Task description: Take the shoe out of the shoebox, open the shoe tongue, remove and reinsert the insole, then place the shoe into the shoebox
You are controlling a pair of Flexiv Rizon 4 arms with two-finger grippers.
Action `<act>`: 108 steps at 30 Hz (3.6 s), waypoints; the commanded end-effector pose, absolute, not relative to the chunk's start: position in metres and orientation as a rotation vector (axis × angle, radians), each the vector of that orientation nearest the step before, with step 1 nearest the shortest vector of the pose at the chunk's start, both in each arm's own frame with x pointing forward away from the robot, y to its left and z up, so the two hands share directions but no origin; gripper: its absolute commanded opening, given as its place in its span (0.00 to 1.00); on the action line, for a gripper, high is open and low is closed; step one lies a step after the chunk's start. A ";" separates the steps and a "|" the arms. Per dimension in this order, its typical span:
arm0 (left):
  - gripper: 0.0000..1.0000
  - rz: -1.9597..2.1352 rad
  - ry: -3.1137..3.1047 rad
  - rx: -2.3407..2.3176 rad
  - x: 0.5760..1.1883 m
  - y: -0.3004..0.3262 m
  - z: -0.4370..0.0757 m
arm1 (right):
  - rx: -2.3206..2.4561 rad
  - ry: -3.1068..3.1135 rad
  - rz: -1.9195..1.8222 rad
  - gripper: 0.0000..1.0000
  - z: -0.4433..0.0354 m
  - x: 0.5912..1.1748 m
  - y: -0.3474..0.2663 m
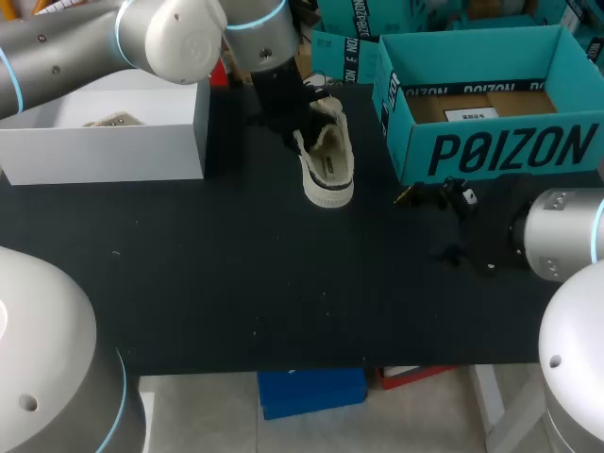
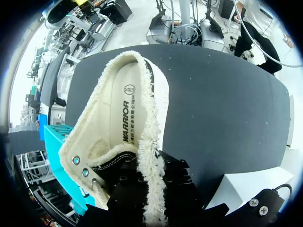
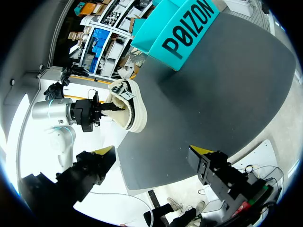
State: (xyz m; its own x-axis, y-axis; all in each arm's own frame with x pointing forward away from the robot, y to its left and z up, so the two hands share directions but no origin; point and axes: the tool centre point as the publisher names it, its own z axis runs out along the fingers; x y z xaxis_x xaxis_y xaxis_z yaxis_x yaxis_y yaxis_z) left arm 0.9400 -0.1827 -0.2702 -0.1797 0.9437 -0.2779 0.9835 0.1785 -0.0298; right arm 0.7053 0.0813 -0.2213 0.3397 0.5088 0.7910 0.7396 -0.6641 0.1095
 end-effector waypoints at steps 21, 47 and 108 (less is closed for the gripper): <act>0.00 -0.314 2.559 1.308 1.018 -0.137 -0.108 | -2.442 -1.035 -1.370 1.00 -0.227 0.699 0.084; 0.00 -0.328 2.876 -0.229 1.022 0.069 -0.091 | -2.442 -1.035 -1.370 1.00 -0.227 0.699 0.084; 0.00 0.064 2.890 -0.093 1.152 0.203 -0.349 | -2.442 -1.035 -1.370 1.00 -0.227 0.699 0.084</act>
